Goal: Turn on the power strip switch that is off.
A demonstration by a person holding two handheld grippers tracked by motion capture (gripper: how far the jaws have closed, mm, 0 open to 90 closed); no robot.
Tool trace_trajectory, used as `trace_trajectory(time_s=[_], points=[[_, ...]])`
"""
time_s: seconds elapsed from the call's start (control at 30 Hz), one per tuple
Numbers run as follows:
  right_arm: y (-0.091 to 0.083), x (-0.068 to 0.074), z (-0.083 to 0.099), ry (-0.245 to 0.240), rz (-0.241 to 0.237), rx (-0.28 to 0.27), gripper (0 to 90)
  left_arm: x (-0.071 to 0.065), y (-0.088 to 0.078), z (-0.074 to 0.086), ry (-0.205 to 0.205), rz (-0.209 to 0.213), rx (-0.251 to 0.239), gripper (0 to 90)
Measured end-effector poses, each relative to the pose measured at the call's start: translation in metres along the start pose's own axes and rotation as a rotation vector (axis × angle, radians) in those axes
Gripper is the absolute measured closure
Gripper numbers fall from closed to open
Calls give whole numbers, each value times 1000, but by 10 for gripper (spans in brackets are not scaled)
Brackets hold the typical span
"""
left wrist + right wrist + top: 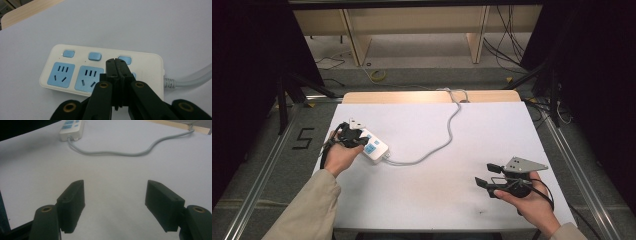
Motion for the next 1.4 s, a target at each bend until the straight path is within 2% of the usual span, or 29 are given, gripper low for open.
trace_trajectory(time_s=[0.43,1.4], points=[[0,0,0,0,-2,2,323,7,4,-4,-26,-3,1,898],[0,0,0,-4,-4,1,323,15,12,-13,-41,-16,12,898]])
Point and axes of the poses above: each handheld gripper's, and its own axes: y roughly forward along the jaws, z roughly out of its underside, x roughly to its left, the point moved 4 cm from there along y, roughly forward along the jaws, and after that the axes turned 7 degrees about x, right-handed, at the moved point
